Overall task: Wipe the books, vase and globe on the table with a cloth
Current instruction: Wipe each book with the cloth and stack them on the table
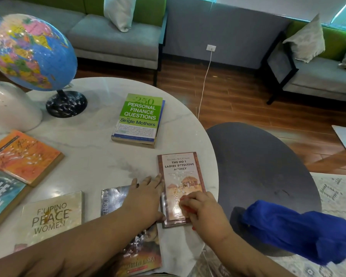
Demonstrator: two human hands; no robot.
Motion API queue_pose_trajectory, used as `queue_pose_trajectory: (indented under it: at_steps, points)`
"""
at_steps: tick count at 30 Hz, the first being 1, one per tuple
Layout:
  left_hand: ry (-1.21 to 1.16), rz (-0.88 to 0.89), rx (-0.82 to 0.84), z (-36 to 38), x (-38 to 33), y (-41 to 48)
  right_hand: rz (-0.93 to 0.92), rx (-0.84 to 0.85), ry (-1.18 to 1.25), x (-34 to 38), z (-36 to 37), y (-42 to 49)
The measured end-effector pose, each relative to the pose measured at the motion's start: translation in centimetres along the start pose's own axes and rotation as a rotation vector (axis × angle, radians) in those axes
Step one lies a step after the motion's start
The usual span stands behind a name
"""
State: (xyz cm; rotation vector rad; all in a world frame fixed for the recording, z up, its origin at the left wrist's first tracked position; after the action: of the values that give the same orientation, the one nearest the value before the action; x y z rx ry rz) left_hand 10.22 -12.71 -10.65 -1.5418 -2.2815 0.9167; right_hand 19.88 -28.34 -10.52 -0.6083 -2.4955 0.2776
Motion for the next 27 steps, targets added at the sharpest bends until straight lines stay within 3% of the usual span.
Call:
queue_pose_trajectory:
  at_steps: [3,7,12,16,20,24,27]
  points:
    - [0.001,0.001,-0.002,0.0,0.0,0.0,-0.116,0.15,-0.013,0.5,0.7,-0.1]
    - [-0.006,0.003,-0.003,0.0,0.0,0.1,-0.006,-0.01,0.039,-0.3,0.0,0.7]
    - [-0.006,0.007,0.004,0.0,0.0,-0.1,-0.102,0.13,0.002,0.2,0.6,0.8]
    - [-0.015,0.011,0.002,-0.1,-0.1,0.0,-0.02,-0.029,0.036,0.0,-0.1,1.3]
    - [-0.012,0.017,-0.004,-0.1,0.0,0.0,-0.153,0.149,-0.017,0.8,0.7,0.8]
    - [-0.019,0.016,-0.009,0.0,0.0,0.0,-0.078,-0.023,0.004,0.3,-0.2,1.5]
    - [-0.031,0.018,-0.005,0.0,0.1,0.0,-0.155,0.08,-0.046,0.9,1.0,1.4]
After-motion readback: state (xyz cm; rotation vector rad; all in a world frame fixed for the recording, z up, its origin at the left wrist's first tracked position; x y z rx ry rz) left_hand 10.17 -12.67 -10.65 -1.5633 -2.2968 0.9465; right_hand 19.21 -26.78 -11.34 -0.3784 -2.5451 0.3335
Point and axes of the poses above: each hand's wrist, its own y-axis towards the middle knuckle, its own z-axis out of the palm, x = y × z, the point moved 3 cm from there along y, towards the middle knuckle, and after that the axes turned 11 degrees about x, right-handed, at the moved point
